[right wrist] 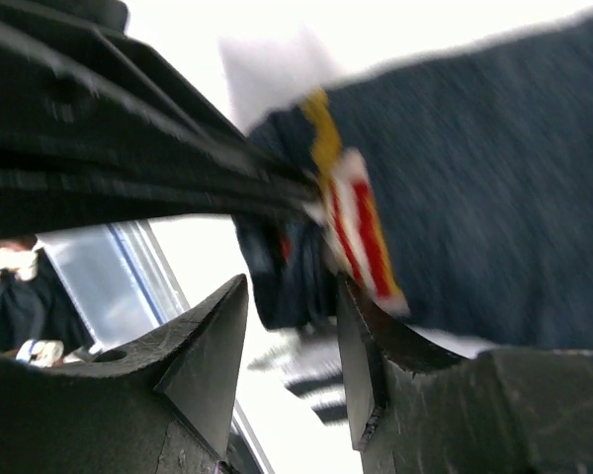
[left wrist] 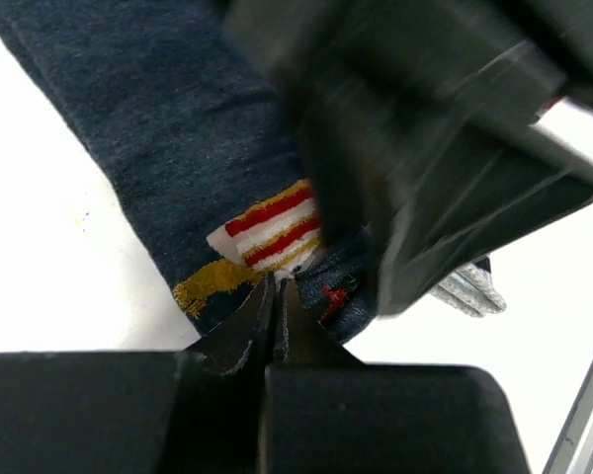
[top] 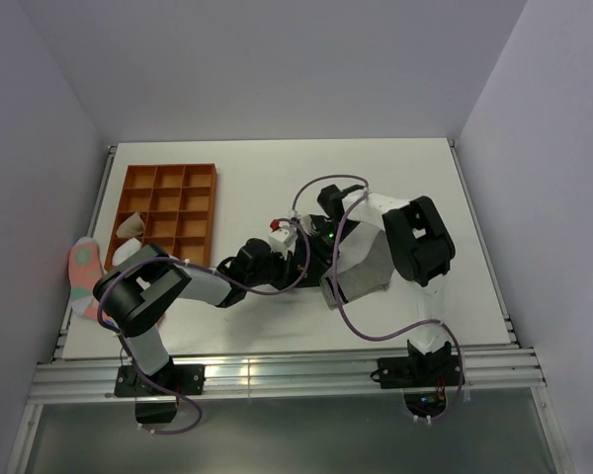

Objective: Roll the socks
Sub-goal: Roll the sock at the center of the board.

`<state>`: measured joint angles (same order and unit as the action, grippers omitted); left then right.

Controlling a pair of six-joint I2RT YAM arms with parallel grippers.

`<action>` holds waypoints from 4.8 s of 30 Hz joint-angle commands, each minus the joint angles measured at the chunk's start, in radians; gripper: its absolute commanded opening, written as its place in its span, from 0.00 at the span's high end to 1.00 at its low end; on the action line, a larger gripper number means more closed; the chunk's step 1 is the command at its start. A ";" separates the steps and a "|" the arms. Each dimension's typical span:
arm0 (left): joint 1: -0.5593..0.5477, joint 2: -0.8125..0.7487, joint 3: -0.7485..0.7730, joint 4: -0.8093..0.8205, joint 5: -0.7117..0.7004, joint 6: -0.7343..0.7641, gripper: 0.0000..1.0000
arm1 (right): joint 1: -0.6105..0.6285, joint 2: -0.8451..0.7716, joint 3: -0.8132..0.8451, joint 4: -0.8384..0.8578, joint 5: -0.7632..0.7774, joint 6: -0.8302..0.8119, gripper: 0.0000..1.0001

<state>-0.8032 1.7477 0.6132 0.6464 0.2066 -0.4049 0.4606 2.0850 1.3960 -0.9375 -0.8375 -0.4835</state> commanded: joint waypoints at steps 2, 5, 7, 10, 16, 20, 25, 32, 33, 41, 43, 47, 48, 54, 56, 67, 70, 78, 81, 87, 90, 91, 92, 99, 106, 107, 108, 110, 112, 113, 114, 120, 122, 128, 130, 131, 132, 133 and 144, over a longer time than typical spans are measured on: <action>-0.007 0.019 0.016 -0.139 -0.076 -0.012 1.00 | -0.062 -0.104 -0.038 0.031 0.058 0.002 0.51; -0.005 0.019 0.020 -0.157 -0.096 -0.025 1.00 | -0.089 -0.123 -0.055 0.031 0.070 0.003 0.51; -0.005 0.029 0.028 -0.174 -0.111 -0.031 1.00 | -0.112 -0.135 -0.068 0.051 0.090 0.025 0.51; -0.005 0.035 0.048 -0.223 -0.141 -0.044 1.00 | -0.132 -0.151 -0.103 0.092 0.167 0.065 0.52; -0.005 0.036 0.079 -0.295 -0.171 -0.066 1.00 | -0.171 -0.177 -0.192 0.143 0.261 0.080 0.55; -0.005 0.030 0.088 -0.330 -0.185 -0.071 1.00 | -0.201 -0.201 -0.233 0.167 0.328 0.085 0.55; -0.005 0.013 0.088 -0.366 -0.193 -0.083 1.00 | -0.252 -0.217 -0.261 0.169 0.371 0.060 0.55; -0.004 -0.023 0.054 -0.405 -0.181 -0.110 1.00 | -0.353 -0.223 -0.265 0.155 0.443 0.026 0.55; -0.004 -0.028 0.048 -0.409 -0.179 -0.117 1.00 | -0.371 -0.221 -0.272 0.154 0.446 0.020 0.55; -0.004 -0.059 0.000 -0.404 -0.148 -0.137 1.00 | -0.384 -0.275 -0.259 0.151 0.373 -0.006 0.55; -0.005 -0.054 0.003 -0.407 -0.135 -0.138 1.00 | -0.370 -0.276 -0.206 0.122 0.313 -0.018 0.57; -0.004 -0.062 0.010 -0.429 -0.113 -0.140 1.00 | -0.277 -0.333 -0.186 0.150 0.295 -0.038 0.58; -0.005 -0.065 0.011 -0.432 -0.108 -0.143 1.00 | -0.252 -0.345 -0.199 0.158 0.288 -0.049 0.58; -0.004 -0.094 0.007 -0.441 -0.064 -0.160 1.00 | -0.065 -0.396 -0.246 0.241 0.224 -0.034 0.57; -0.004 -0.102 0.000 -0.441 -0.058 -0.166 1.00 | -0.037 -0.373 -0.232 0.252 0.207 -0.021 0.54; -0.004 -0.128 -0.017 -0.447 -0.053 -0.169 1.00 | 0.092 -0.312 -0.209 0.276 0.156 -0.003 0.46; -0.004 -0.125 -0.015 -0.439 -0.049 -0.169 1.00 | 0.111 -0.310 -0.210 0.284 0.155 -0.001 0.46; -0.004 -0.113 -0.013 -0.429 -0.044 -0.172 1.00 | 0.167 -0.266 -0.210 0.293 0.175 0.013 0.46; -0.004 -0.113 -0.015 -0.426 -0.042 -0.173 1.00 | 0.176 -0.258 -0.213 0.308 0.183 0.019 0.45; -0.004 -0.117 -0.032 -0.398 -0.049 -0.199 1.00 | 0.178 -0.215 -0.203 0.304 0.137 0.043 0.47; -0.004 -0.105 -0.039 -0.381 -0.050 -0.227 1.00 | 0.178 -0.230 -0.213 0.305 0.129 0.033 0.47; -0.005 -0.102 -0.043 -0.364 -0.047 -0.242 1.00 | 0.171 -0.244 -0.224 0.316 0.126 0.031 0.47; -0.004 -0.099 -0.046 -0.355 -0.046 -0.247 1.00 | 0.165 -0.259 -0.251 0.330 0.117 0.034 0.47; -0.005 -0.079 -0.044 -0.361 -0.032 -0.267 1.00 | 0.058 -0.396 -0.333 0.424 0.023 0.043 0.47; -0.004 -0.083 -0.017 -0.442 -0.052 -0.267 1.00 | 0.036 -0.499 -0.399 0.528 0.048 0.063 0.48; -0.004 -0.086 -0.013 -0.452 -0.055 -0.270 1.00 | 0.033 -0.503 -0.391 0.522 0.046 0.053 0.48; -0.004 -0.089 -0.007 -0.480 -0.067 -0.270 1.00 | 0.032 -0.508 -0.390 0.510 0.044 0.040 0.48; 0.001 -0.093 0.000 -0.511 -0.078 -0.265 1.00 | 0.032 -0.523 -0.394 0.509 0.060 0.008 0.49; 0.013 -0.097 0.002 -0.539 -0.078 -0.262 1.00 | 0.041 -0.549 -0.394 0.513 0.087 -0.032 0.51; 0.030 -0.103 -0.001 -0.545 -0.073 -0.262 1.00 | 0.046 -0.557 -0.394 0.511 0.100 -0.049 0.52; 0.041 -0.108 -0.003 -0.551 -0.067 -0.261 1.00 | 0.052 -0.569 -0.394 0.511 0.110 -0.065 0.52; 0.093 -0.149 0.003 -0.623 -0.044 -0.245 1.00 | 0.142 -0.646 -0.465 0.575 0.221 -0.202 0.52; 0.098 -0.157 0.006 -0.643 -0.035 -0.239 1.00 | 0.202 -0.661 -0.511 0.597 0.277 -0.256 0.52; 0.101 -0.178 -0.003 -0.676 0.006 -0.232 1.00 | 0.314 -0.646 -0.542 0.651 0.337 -0.277 0.51; 0.102 -0.180 -0.004 -0.669 0.026 -0.230 1.00 | 0.339 -0.640 -0.539 0.689 0.370 -0.264 0.51; 0.102 -0.178 -0.004 -0.669 0.037 -0.229 1.00 | 0.348 -0.629 -0.531 0.687 0.382 -0.267 0.51; 0.101 -0.178 -0.004 -0.671 0.040 -0.227 1.00 | 0.357 -0.626 -0.523 0.684 0.394 -0.270 0.51; 0.102 -0.177 -0.003 -0.674 0.043 -0.223 1.00 | 0.372 -0.625 -0.519 0.684 0.396 -0.273 0.51; 0.102 -0.189 -0.023 -0.659 0.077 -0.219 1.00 | 0.466 -0.543 -0.512 0.736 0.474 -0.287 0.52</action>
<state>-0.6987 1.5581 0.6285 0.1005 0.2794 -0.6651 0.8986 1.5185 0.8505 -0.2470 -0.4000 -0.7597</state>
